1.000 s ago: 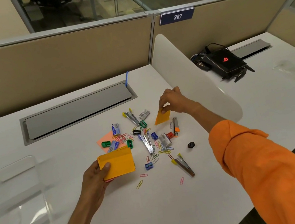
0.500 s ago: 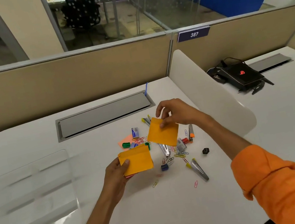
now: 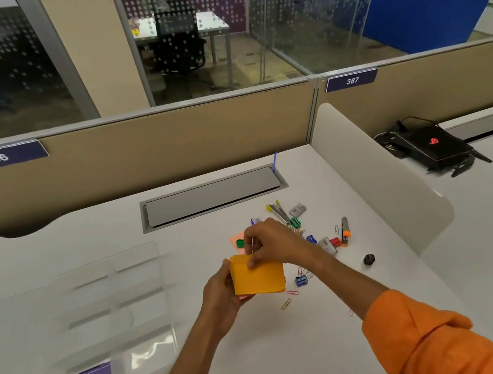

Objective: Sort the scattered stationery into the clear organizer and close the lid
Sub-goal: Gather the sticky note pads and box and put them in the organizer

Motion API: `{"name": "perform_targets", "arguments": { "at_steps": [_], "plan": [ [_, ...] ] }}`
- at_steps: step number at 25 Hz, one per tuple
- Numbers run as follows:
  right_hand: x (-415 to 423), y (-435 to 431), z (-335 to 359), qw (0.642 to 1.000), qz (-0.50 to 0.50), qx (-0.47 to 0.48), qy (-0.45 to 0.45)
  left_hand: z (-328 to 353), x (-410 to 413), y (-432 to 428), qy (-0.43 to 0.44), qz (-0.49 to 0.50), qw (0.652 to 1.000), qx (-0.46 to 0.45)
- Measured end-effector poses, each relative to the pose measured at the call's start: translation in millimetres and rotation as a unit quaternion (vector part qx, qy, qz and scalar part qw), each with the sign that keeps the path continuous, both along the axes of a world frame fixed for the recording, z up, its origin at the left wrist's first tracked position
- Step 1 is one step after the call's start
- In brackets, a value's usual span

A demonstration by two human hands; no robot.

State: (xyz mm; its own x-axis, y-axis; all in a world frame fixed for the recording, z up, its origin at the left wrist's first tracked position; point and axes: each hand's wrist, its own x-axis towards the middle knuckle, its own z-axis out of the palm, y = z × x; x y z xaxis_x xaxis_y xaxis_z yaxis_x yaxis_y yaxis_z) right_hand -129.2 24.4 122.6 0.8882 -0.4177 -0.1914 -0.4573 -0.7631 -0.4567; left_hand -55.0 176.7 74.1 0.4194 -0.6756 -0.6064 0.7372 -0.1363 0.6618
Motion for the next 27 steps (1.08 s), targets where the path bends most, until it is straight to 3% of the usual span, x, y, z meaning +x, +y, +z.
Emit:
{"name": "perform_targets", "arguments": {
  "at_steps": [7, 14, 27],
  "plan": [
    [10, 20, -7, 0.999, -0.012, -0.002, -0.046, -13, 15, 29, -0.12, -0.054, 0.991, -0.008],
    [21, -35, 1, 0.989, -0.116, -0.024, -0.087, -28, 36, 51, -0.098, -0.03, 0.995, -0.016],
    [35, -62, -86, 0.959, -0.281, -0.018, 0.04, -60, 64, 55, -0.082, -0.002, 0.997, 0.0]
  ]
}}
